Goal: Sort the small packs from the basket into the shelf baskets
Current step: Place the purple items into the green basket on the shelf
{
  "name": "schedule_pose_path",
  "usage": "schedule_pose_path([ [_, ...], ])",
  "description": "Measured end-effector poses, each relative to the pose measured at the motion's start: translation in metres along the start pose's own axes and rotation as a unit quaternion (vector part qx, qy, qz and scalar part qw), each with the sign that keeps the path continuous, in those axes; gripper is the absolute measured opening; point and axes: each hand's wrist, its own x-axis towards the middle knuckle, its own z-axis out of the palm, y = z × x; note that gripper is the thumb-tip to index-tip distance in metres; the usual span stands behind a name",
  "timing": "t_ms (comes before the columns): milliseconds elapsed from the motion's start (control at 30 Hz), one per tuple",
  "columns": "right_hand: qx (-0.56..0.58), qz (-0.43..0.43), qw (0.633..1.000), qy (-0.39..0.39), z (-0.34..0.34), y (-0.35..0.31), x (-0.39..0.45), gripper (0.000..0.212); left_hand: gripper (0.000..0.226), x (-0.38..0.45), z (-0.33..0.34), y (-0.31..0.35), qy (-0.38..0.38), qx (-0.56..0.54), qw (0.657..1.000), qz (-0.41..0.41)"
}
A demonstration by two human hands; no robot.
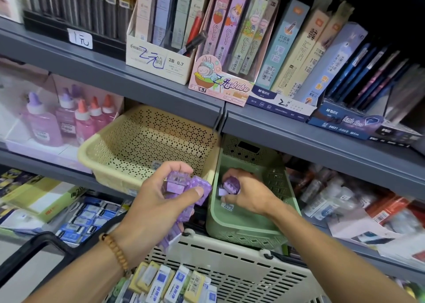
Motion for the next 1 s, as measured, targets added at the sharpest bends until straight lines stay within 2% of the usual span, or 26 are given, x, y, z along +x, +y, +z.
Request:
schedule_pose_path([
  [167, 0.149, 0.016, 0.987, -0.058, -0.006, 0.008, -0.016, 0.025, 0.03, 0.0, 0.001, 0.0, 0.002, 0.01, 1.0, 0.005],
  [300, 0.136, 0.064, 0.987, -0.064, -0.015, 0.006, -0.016, 0.032, 0.03, -0.002, 0.002, 0.001, 0.006, 0.007, 1.0, 0.005],
  [400, 0.124, 0.113, 0.979, -0.119, -0.016, 0.0, -0.012, 0.046, 0.03, -0.002, 0.004, 0.002, 0.002, 0.008, 1.0, 0.005],
  [433, 0.124, 0.114, 0.976, -0.137, -0.013, -0.002, -0.01, 0.047, 0.03, -0.003, 0.004, 0.002, 0.001, 0.008, 1.0, 0.005],
  [500, 0.134, 0.093, 0.976, -0.146, -0.004, -0.002, -0.008, 0.034, 0.03, -0.002, 0.003, 0.001, 0.0, 0.012, 1.0, 0.004],
  [567, 0.14, 0.085, 0.979, -0.124, 0.001, 0.0, -0.007, 0.022, 0.03, -0.002, 0.002, 0.0, 0.0, 0.014, 1.0, 0.003],
  [633, 0.132, 0.094, 0.982, -0.096, -0.004, 0.003, -0.006, 0.018, 0.03, 0.0, 0.0, -0.002, 0.0, 0.013, 1.0, 0.001],
  [733, 0.135, 0.084, 0.983, -0.095, -0.013, 0.006, -0.004, 0.034, 0.033, 0.002, -0.002, -0.004, 0.001, 0.018, 1.0, -0.001],
  [833, 0.178, 0.067, 0.97, -0.151, -0.012, 0.004, -0.002, 0.055, 0.031, 0.002, -0.001, -0.004, 0.008, 0.022, 1.0, 0.002],
  [1000, 0.183, 0.051, 0.969, -0.16, -0.008, 0.008, 0.0, 0.035, 0.029, 0.001, 0.001, -0.003, 0.015, 0.029, 0.999, 0.004],
])
